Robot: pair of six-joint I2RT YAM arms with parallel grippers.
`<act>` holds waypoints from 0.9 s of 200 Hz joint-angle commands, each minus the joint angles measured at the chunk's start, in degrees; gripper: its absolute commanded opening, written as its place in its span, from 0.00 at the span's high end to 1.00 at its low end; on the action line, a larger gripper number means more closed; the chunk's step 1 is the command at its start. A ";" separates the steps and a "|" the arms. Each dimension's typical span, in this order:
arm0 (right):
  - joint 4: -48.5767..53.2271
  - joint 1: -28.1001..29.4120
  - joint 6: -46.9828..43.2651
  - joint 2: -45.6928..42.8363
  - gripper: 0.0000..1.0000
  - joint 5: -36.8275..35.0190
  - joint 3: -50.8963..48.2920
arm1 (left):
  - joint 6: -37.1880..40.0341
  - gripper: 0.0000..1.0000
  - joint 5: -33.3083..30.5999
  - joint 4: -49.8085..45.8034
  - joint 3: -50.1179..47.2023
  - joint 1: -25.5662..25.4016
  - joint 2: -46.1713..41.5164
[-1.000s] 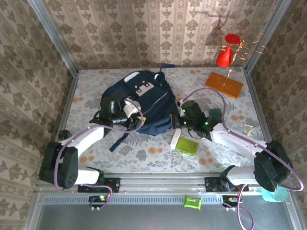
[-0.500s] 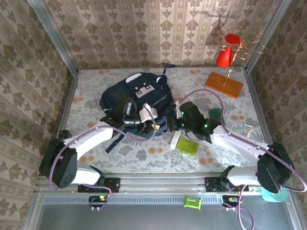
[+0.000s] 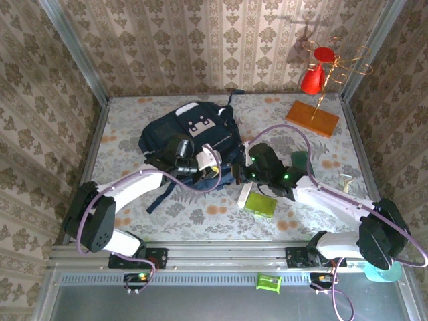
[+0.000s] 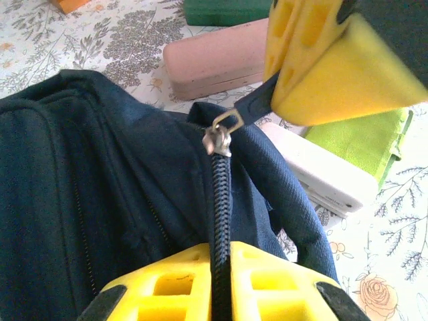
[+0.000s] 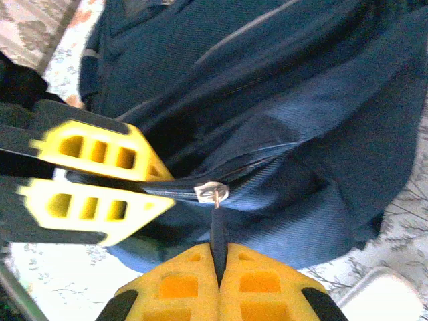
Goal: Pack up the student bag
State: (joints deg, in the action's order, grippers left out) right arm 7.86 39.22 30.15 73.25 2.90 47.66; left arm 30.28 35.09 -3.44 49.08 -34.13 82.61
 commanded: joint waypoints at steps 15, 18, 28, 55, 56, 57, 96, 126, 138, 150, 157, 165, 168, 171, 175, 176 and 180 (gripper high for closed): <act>6.88 -3.19 -0.32 1.61 1.00 -14.37 3.48 | 1.98 0.89 6.81 -0.78 -2.88 5.24 -6.64; 7.09 -3.24 -0.47 2.03 1.00 -15.20 3.69 | 2.05 0.89 7.09 -0.63 -3.12 5.68 -7.05; 7.76 -3.59 -0.77 2.94 1.00 -17.48 4.52 | 1.85 0.89 7.87 0.03 -4.10 6.79 -8.16; 6.86 -4.33 -2.18 3.99 1.00 -18.45 5.53 | -0.25 0.91 8.09 2.76 -5.81 9.74 -9.87; 6.58 -4.33 -2.32 3.91 1.00 -18.19 5.48 | -0.33 0.91 8.08 2.84 -5.87 9.76 -9.90; 6.30 -4.33 -2.40 3.87 1.00 -17.88 5.41 | -0.36 0.91 8.07 2.97 -5.90 9.73 -9.95; -6.15 -2.38 -3.65 -0.21 1.00 -3.61 1.32 | -3.83 0.67 3.48 6.52 -5.92 6.21 -9.32; -9.93 -0.75 -3.13 -2.47 1.00 1.51 0.68 | -7.19 0.48 2.13 7.38 -2.72 0.93 -6.33; -10.39 -0.27 -3.10 -2.80 1.00 2.41 0.75 | -8.13 0.43 2.17 6.76 -0.85 -0.56 -4.64; -10.26 0.47 -3.33 -2.94 1.00 2.40 0.87 | -8.51 0.41 -0.40 5.08 1.42 -1.90 -2.87; -10.23 0.80 -3.38 -3.05 1.00 2.33 0.98 | -8.12 0.40 -0.55 3.47 2.76 -2.46 -1.82; -10.34 1.09 -3.52 -3.16 1.00 2.52 1.03 | -7.51 0.40 -0.56 1.48 4.08 -2.97 -0.67; -10.46 1.19 -3.47 -3.20 1.00 2.52 0.96 | -7.30 0.40 -0.75 0.88 4.53 -3.09 -0.24; -10.56 1.33 -3.43 -3.29 1.00 2.49 0.86 | -7.18 0.40 -1.01 0.29 4.76 -3.21 0.04; -10.75 1.43 -3.33 -3.34 1.00 2.39 0.80 | -7.05 0.40 -1.14 -0.19 5.16 -3.21 0.55; -10.80 1.45 -3.34 -3.31 1.00 2.43 0.79 | -7.02 0.40 -1.20 -0.31 5.29 -3.22 0.63; -10.97 1.59 -3.26 -3.38 1.00 2.40 0.73 | -6.99 0.41 -1.47 -0.77 5.60 -3.22 1.17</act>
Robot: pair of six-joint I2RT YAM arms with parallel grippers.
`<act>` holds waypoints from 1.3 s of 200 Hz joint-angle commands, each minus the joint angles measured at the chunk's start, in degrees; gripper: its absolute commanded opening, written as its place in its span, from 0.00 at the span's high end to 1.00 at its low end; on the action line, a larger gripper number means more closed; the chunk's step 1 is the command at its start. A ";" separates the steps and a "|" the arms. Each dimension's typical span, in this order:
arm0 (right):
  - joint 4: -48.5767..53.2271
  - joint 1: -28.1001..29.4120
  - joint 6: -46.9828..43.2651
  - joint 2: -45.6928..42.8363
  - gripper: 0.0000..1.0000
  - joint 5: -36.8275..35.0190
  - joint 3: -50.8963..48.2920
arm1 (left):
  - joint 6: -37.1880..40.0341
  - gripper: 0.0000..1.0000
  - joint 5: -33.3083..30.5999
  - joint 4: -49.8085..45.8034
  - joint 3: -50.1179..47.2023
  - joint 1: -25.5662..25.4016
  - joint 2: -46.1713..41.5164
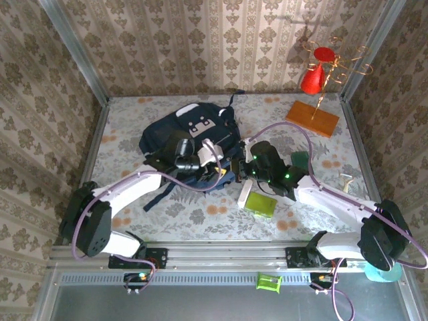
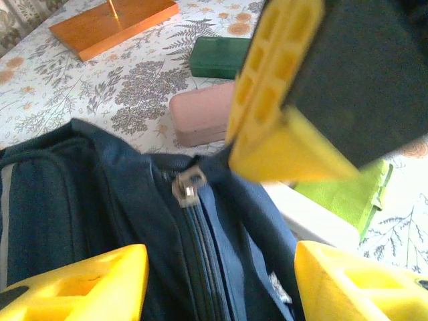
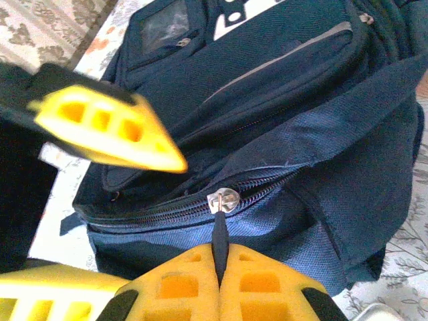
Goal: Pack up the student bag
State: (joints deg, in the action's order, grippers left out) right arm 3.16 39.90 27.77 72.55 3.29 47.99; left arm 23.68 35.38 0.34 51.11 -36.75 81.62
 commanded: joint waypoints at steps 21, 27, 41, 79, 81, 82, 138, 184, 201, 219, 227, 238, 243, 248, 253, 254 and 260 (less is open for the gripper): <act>-7.10 1.32 -0.76 -2.81 1.00 1.99 -0.06 | 0.22 0.56 -2.77 -6.37 4.72 -0.38 4.00; -7.28 1.41 -0.73 -2.92 1.00 1.79 -0.25 | 0.30 0.61 -2.81 -6.87 4.98 -0.23 4.36; -6.97 1.41 -0.85 -3.49 1.00 0.62 -0.64 | 0.72 0.71 -2.56 -8.27 5.25 0.22 4.59; -6.23 1.41 -0.99 -5.79 1.00 -2.88 -2.06 | 1.76 0.92 -0.77 -9.48 3.67 2.75 2.95; -6.12 1.41 -0.92 -5.83 1.00 -3.14 -2.07 | 1.82 0.93 -0.69 -9.66 3.65 2.87 2.87; -6.05 1.41 -0.90 -5.88 1.00 -3.26 -2.09 | 1.77 0.93 -0.63 -9.70 3.65 2.89 2.81; 2.72 3.04 -1.22 -5.28 1.00 -17.30 0.36 | 0.26 1.00 3.06 -7.32 1.23 6.72 -0.59; 8.92 4.28 -1.32 -3.52 1.00 -26.62 3.62 | -1.15 1.00 4.18 -4.84 -0.80 8.86 -2.39; 9.89 4.30 -1.56 -3.46 1.00 -27.34 4.22 | -1.61 1.00 3.86 -4.14 -1.26 9.40 -2.70; 4.62 4.37 -2.65 -4.68 1.00 -21.36 2.41 | -1.53 1.00 3.56 -3.76 -1.45 9.42 -2.48; 1.44 4.38 -2.69 -5.34 1.00 -17.73 1.29 | -1.60 1.00 3.28 -3.32 -1.54 9.48 -2.20; -2.39 4.40 -3.67 -5.78 1.00 -11.57 0.42 | -1.81 1.00 2.95 -3.06 -1.50 9.50 -1.83; -3.38 4.65 -3.65 -5.93 1.00 -10.35 0.33 | -1.80 1.00 2.95 -2.93 -1.48 9.50 -1.67; -3.82 4.75 -3.71 -5.93 1.00 -9.38 0.48 | -1.79 1.00 2.88 -2.78 -1.45 9.51 -1.57; -4.16 4.95 -4.12 -5.87 1.00 -7.85 0.82 | -1.84 1.00 2.69 -2.56 -1.56 9.53 -1.47; -4.23 4.98 -4.17 -5.86 1.00 -7.50 0.89 | -1.86 1.00 2.64 -2.50 -1.55 9.56 -1.47; -4.69 4.97 -4.75 -5.84 1.00 -5.57 1.08 | -2.08 1.00 2.22 -2.26 -1.62 9.54 -1.41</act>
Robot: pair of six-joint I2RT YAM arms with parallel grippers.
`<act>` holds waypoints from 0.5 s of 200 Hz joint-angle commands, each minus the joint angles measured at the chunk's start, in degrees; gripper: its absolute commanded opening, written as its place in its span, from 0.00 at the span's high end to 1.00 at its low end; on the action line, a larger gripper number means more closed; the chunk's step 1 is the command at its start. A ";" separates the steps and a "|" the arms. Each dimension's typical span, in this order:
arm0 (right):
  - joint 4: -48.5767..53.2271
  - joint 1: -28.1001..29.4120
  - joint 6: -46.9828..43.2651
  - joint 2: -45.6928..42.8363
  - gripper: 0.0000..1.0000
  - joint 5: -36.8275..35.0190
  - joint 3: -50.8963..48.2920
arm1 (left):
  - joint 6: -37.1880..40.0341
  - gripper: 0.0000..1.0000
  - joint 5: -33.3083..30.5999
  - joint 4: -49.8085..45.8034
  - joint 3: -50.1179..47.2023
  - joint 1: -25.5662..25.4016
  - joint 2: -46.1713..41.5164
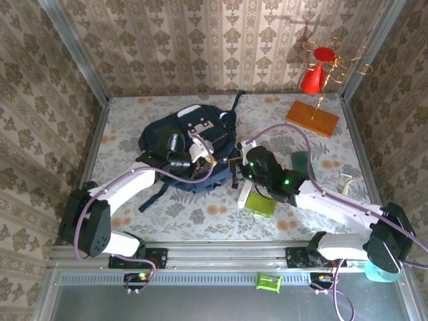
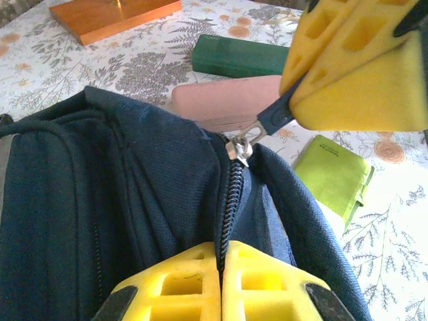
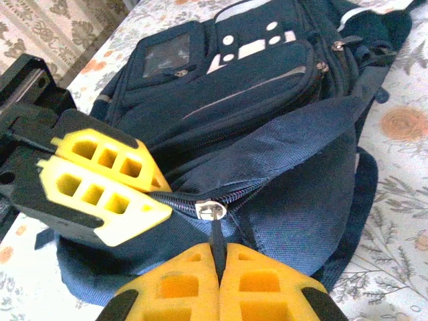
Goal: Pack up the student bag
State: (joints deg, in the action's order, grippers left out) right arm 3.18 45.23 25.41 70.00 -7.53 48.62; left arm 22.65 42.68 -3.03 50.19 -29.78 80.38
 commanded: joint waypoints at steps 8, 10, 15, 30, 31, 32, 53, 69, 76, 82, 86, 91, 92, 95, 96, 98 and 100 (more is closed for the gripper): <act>-5.70 -0.19 -2.61 -3.50 1.00 6.84 0.38 | -1.26 1.00 -5.42 1.32 -0.71 2.66 -0.13; -6.03 -0.16 -2.75 -3.61 1.00 7.18 0.28 | -1.33 1.00 -5.41 1.41 -0.71 2.76 -0.13; -6.67 -0.15 -3.08 -3.80 1.00 8.27 0.17 | -1.58 1.00 -5.41 1.67 -0.87 2.81 -0.21; -6.44 -0.13 -3.66 -4.31 1.00 8.47 0.14 | -2.32 1.00 -7.19 2.50 -1.33 3.25 -0.85; -6.17 -0.18 -3.68 -4.33 1.00 8.18 0.20 | -2.38 1.00 -7.18 2.59 -1.37 3.29 -0.93; -5.91 -0.21 -3.64 -4.34 1.00 7.85 0.26 | -2.45 1.00 -7.17 2.68 -1.39 3.26 -1.02; 1.35 -0.15 -3.96 -4.24 1.00 -1.84 2.44 | -3.62 1.00 -4.12 5.34 -3.25 5.61 -3.61; 6.17 -0.06 -3.14 -4.26 1.00 -10.61 3.48 | -3.89 1.00 -2.10 7.23 -4.59 6.38 -5.83; 8.15 0.18 -2.53 -4.17 1.00 -14.80 4.05 | -3.45 1.00 -1.39 7.63 -5.03 6.47 -6.57; 9.38 0.41 -2.18 -3.93 1.00 -18.04 4.27 | -3.01 1.00 -0.84 8.15 -5.46 6.49 -7.11; 10.09 0.54 -2.13 -3.71 1.00 -19.95 4.50 | -2.97 1.00 -0.57 8.69 -5.81 6.55 -7.56; 11.20 0.81 -1.95 -3.38 1.00 -22.34 4.99 | -2.97 1.00 -0.03 9.53 -6.22 6.64 -7.95; 11.31 0.82 -1.90 -3.29 1.00 -22.74 5.03 | -3.01 1.00 0.14 9.62 -6.32 6.70 -8.04; 12.04 0.97 -1.79 -3.08 1.00 -23.92 5.28 | -3.04 1.00 0.58 10.22 -6.66 6.81 -8.31; 12.25 1.03 -1.78 -2.96 1.00 -24.28 5.40 | -3.13 1.00 0.75 10.40 -6.81 6.83 -8.40; 12.54 1.05 -1.73 -2.77 1.00 -24.99 5.56 | -3.18 1.00 0.96 10.76 -6.96 6.97 -8.57; 12.97 1.08 -1.69 -2.59 1.00 -25.71 5.73 | -3.22 1.00 1.19 11.09 -7.15 7.03 -8.75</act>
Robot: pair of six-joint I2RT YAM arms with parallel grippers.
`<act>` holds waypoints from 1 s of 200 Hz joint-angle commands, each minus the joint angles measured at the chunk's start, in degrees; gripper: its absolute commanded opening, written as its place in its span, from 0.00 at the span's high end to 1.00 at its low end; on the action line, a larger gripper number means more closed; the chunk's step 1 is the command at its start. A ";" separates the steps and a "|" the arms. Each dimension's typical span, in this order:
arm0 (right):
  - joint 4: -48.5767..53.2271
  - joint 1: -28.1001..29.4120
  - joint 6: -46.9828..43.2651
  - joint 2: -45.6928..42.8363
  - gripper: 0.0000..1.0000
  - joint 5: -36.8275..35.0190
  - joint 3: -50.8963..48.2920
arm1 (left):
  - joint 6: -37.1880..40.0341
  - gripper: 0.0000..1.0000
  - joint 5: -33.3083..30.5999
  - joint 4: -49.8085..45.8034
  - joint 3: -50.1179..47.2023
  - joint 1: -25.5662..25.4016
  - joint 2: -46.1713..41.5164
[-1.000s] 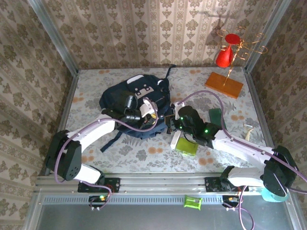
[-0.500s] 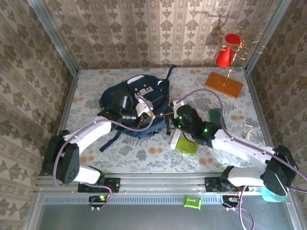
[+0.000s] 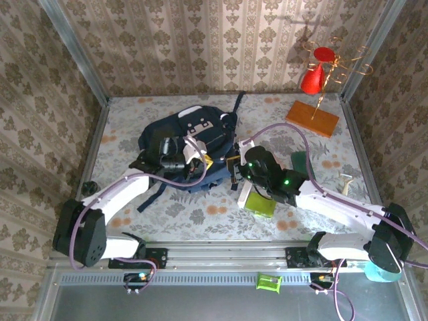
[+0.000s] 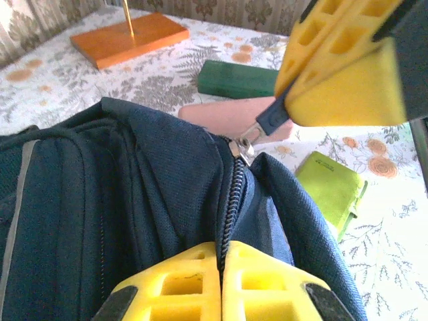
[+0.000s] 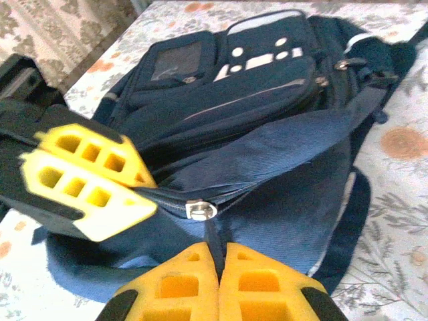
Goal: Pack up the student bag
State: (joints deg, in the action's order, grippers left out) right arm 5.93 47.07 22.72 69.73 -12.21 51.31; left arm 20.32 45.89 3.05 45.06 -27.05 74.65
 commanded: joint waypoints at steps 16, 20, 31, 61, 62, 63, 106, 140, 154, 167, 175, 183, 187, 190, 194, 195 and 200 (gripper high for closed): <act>11.88 -0.61 1.40 -1.47 1.00 -24.45 3.47 | -1.67 1.00 -0.74 7.39 -3.07 4.83 -4.09; 11.99 -0.59 1.38 -1.33 1.00 -24.94 3.56 | -1.64 1.00 -0.74 7.66 -3.25 4.90 -4.28; 12.48 -0.64 1.25 -0.88 1.00 -25.86 3.79 | -1.42 1.00 -1.17 7.90 -3.57 4.97 -4.69; 13.26 -1.25 1.40 0.31 1.00 -26.30 4.21 | -1.24 1.00 -1.57 8.49 -4.22 5.49 -5.00; 13.33 -1.31 1.43 0.40 1.00 -26.25 4.18 | -1.24 1.00 -1.54 8.52 -4.25 5.50 -5.02; 13.41 -1.38 1.44 0.40 1.00 -26.18 4.21 | -1.24 1.00 -1.56 8.54 -4.26 5.55 -5.03; 10.08 -8.21 1.31 2.26 1.00 -17.80 2.12 | -2.15 1.00 -1.80 11.21 -6.67 7.81 -7.48; 4.49 -13.20 1.01 7.39 1.00 -12.39 2.65 | -5.52 1.00 -1.52 16.49 -10.52 10.20 -11.73; 2.51 -14.84 1.08 9.63 1.00 -11.84 3.41 | -6.87 1.00 -1.33 18.66 -12.18 10.69 -13.61; 1.74 -16.51 1.91 13.40 1.00 -10.99 4.62 | -8.19 1.00 -1.17 20.48 -13.36 11.21 -14.69; 0.99 -17.43 2.24 14.74 1.00 -10.85 4.92 | -9.42 1.00 -0.81 22.21 -14.47 11.83 -15.32; 0.33 -18.21 2.42 15.76 1.00 -10.84 5.23 | -11.24 1.00 -0.55 24.90 -15.75 12.69 -15.94; 0.22 -18.56 2.57 16.28 1.00 -10.90 5.40 | -12.11 1.00 -0.26 26.25 -16.41 13.22 -16.27; 0.14 -18.92 2.71 16.57 1.00 -10.89 5.50 | -12.91 1.00 -0.09 27.28 -16.89 13.59 -16.51; 0.01 -19.30 2.97 17.04 1.00 -10.91 5.62 | -13.90 1.00 -0.02 28.76 -17.44 13.98 -16.75; -0.06 -19.39 3.09 17.07 1.00 -10.91 5.63 | -14.12 1.00 0.07 28.94 -17.58 14.14 -16.83; -0.35 -19.89 3.35 17.58 1.00 -10.70 5.65 | -15.17 1.00 0.23 30.72 -18.15 14.73 -17.11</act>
State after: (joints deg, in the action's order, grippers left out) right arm 4.93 33.01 24.03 84.25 -13.56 55.27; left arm 12.34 47.16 19.92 29.15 -16.86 61.32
